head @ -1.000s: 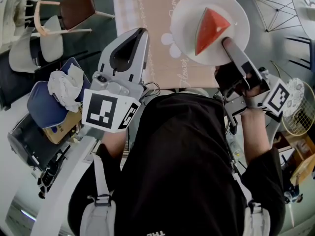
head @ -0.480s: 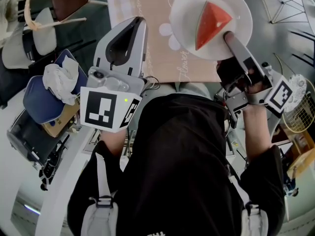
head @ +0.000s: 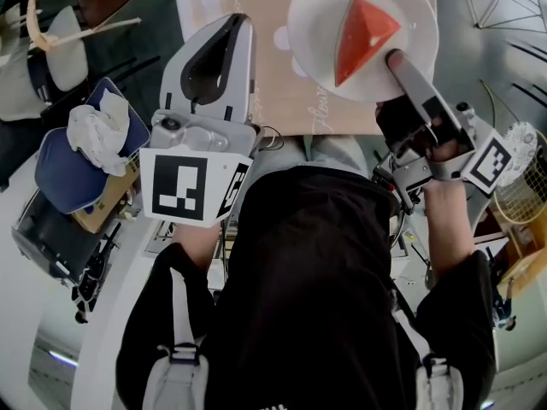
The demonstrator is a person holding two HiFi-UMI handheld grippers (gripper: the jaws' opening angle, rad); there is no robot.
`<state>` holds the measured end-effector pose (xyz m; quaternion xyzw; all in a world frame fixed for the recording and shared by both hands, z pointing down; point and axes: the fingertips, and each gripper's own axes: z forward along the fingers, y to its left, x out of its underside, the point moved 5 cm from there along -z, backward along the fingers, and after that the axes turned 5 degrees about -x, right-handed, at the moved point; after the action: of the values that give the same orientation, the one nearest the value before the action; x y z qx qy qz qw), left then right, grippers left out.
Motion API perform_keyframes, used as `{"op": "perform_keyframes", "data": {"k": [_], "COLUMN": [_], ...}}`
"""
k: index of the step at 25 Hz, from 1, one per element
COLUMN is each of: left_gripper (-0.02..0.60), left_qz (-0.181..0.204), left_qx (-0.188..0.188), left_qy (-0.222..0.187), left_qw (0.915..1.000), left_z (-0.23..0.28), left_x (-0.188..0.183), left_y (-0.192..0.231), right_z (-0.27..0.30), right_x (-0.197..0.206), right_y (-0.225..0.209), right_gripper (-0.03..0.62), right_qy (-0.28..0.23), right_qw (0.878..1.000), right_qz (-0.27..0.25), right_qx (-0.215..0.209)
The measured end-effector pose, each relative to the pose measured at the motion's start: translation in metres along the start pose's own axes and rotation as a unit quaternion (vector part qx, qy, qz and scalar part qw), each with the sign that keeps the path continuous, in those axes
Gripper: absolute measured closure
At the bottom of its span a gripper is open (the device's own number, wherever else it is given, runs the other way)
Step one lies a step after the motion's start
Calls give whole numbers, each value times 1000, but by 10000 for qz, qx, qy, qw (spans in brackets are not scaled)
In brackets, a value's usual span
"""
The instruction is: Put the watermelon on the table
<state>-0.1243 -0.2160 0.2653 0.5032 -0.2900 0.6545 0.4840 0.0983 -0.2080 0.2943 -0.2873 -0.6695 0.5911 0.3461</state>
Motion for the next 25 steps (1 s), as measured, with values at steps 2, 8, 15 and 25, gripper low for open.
{"op": "perform_keyframes", "data": {"k": [2, 8, 15, 25], "left_gripper": [571, 571, 571, 571], "left_qz": [86, 137, 5, -64], "left_qx": [-50, -66, -139, -153], "left_qy": [8, 56, 145, 344], "left_qw": [9999, 9999, 9998, 9993], "left_z": [4, 17, 30, 40], "left_x": [6, 27, 60, 89], "left_y": [0, -4, 1, -9], "right_z": [1, 1, 7, -9], "right_x": [2, 6, 15, 23], "right_y": [-7, -31, -64, -102], "right_gripper": [562, 562, 562, 562], "right_qy": [56, 186, 391, 582], "right_qw": [10000, 9998, 9991, 9978], "right_qz": [11, 75, 90, 122], "right_qx": [16, 88, 129, 283]}}
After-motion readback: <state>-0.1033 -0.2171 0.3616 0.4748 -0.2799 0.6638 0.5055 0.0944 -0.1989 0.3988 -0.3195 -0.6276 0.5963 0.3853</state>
